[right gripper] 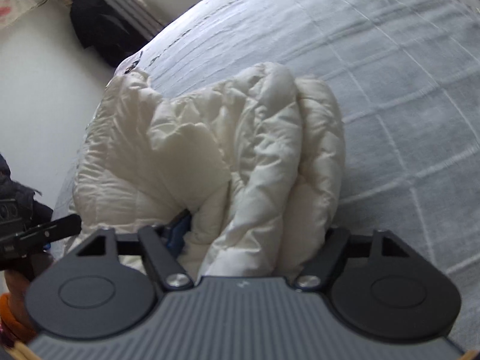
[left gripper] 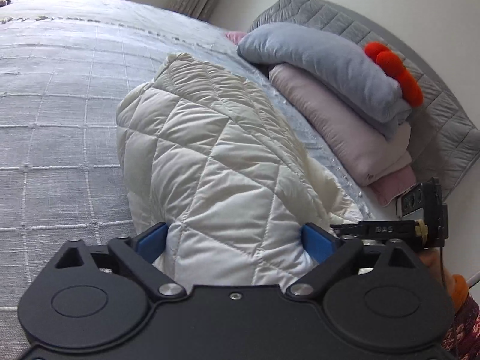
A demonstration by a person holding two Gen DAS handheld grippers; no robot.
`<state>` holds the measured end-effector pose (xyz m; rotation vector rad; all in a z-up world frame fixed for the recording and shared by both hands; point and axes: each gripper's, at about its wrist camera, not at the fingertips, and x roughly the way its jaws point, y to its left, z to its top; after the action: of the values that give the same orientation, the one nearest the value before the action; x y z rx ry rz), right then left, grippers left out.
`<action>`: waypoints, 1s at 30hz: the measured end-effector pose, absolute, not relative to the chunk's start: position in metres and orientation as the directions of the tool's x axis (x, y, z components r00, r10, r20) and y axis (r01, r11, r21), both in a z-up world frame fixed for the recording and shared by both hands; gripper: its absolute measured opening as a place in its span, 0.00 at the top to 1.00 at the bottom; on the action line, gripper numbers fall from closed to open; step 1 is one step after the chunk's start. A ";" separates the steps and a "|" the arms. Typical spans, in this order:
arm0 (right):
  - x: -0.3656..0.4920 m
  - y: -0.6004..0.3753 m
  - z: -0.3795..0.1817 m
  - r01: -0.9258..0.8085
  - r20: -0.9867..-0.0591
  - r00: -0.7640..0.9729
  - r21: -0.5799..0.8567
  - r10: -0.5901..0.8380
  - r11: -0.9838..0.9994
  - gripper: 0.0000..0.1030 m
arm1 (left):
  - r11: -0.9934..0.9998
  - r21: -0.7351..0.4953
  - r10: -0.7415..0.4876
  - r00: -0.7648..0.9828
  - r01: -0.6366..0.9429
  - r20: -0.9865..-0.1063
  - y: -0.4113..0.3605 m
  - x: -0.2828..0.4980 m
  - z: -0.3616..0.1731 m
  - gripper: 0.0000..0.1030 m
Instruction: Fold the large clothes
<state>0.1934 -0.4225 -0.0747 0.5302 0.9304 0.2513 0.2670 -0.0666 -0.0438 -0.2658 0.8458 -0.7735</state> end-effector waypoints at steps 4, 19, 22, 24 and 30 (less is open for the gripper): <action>0.210 -0.389 -0.062 -0.062 -0.654 0.584 0.554 0.481 0.830 0.47 | 0.727 -0.446 -0.683 0.485 0.522 -0.546 -0.045 0.257 -0.026 0.12; 0.272 -0.271 -0.053 -0.169 -0.676 0.569 0.462 0.468 0.871 0.30 | 0.862 -0.339 -0.506 0.643 0.376 -0.575 0.054 0.273 -0.016 0.12; 0.268 -0.282 -0.049 -0.170 -0.683 0.566 0.451 0.461 0.876 0.30 | 0.866 -0.283 -0.500 0.691 0.413 -0.522 0.054 0.268 0.002 0.14; 0.261 -0.282 -0.039 -0.176 -0.689 0.564 0.439 0.455 0.881 0.30 | 0.852 -0.287 -0.523 0.683 0.439 -0.510 0.053 0.268 0.007 0.14; 0.263 -0.282 -0.005 -0.179 -0.696 0.588 0.385 0.412 0.906 0.29 | 0.829 -0.185 -0.527 0.625 0.528 -0.576 0.016 0.264 -0.012 0.14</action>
<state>0.2629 -0.2817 -0.0047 0.2877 0.8783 0.3495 0.2640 0.0160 -0.0123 0.0016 0.6604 -0.6055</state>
